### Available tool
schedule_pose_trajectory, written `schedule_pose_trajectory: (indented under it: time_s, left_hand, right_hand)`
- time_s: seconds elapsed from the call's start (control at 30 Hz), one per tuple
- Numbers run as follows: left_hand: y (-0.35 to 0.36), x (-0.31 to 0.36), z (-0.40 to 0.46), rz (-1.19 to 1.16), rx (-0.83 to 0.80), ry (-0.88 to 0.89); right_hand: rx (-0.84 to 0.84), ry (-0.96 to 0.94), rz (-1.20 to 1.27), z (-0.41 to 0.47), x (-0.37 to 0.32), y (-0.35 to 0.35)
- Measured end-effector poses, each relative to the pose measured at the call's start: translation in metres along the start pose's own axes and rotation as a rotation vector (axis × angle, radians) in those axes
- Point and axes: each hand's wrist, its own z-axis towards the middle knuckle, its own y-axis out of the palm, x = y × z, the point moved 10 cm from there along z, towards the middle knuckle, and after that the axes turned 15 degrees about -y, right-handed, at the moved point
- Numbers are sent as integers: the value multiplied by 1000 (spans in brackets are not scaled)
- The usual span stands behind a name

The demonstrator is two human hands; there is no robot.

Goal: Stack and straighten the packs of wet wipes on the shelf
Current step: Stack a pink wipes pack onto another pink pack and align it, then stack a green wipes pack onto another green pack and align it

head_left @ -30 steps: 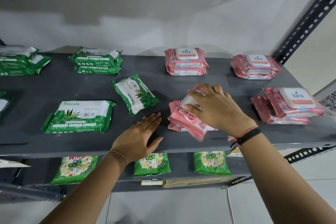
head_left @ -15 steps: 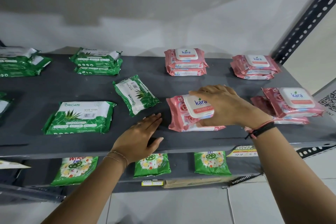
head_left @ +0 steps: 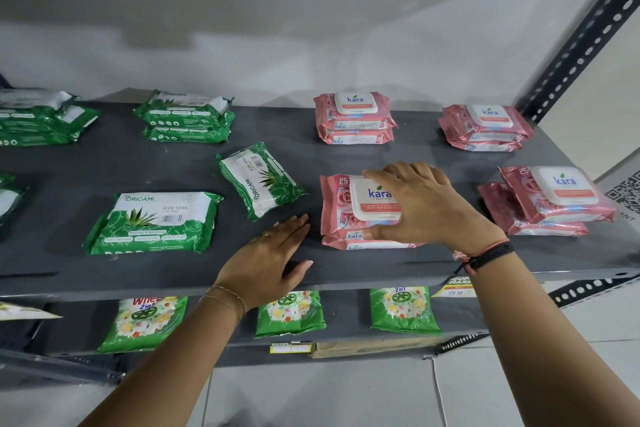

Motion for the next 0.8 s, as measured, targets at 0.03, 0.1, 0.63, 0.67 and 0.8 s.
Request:
schedule_pose_trajectory:
  time_s: [0.03, 0.1, 0.63, 0.67, 0.8]
  left_hand:
    - [-1, 1, -1, 4, 2, -3]
    - [-6, 3, -2, 22, 20, -4]
    - [-113, -183, -102, 186, 183, -453]
    - [-114, -195, -107, 199, 174, -473]
    - [-115, -226, -111, 231, 144, -490]
  right_hand:
    - [-2, 1, 11, -1, -2, -1]
    - [30, -8, 25, -1, -9, -8]
    - [200, 65, 185, 121, -120, 1]
    - [180, 105, 208, 128, -118, 8]
    - [100, 255, 314, 142, -103, 33]
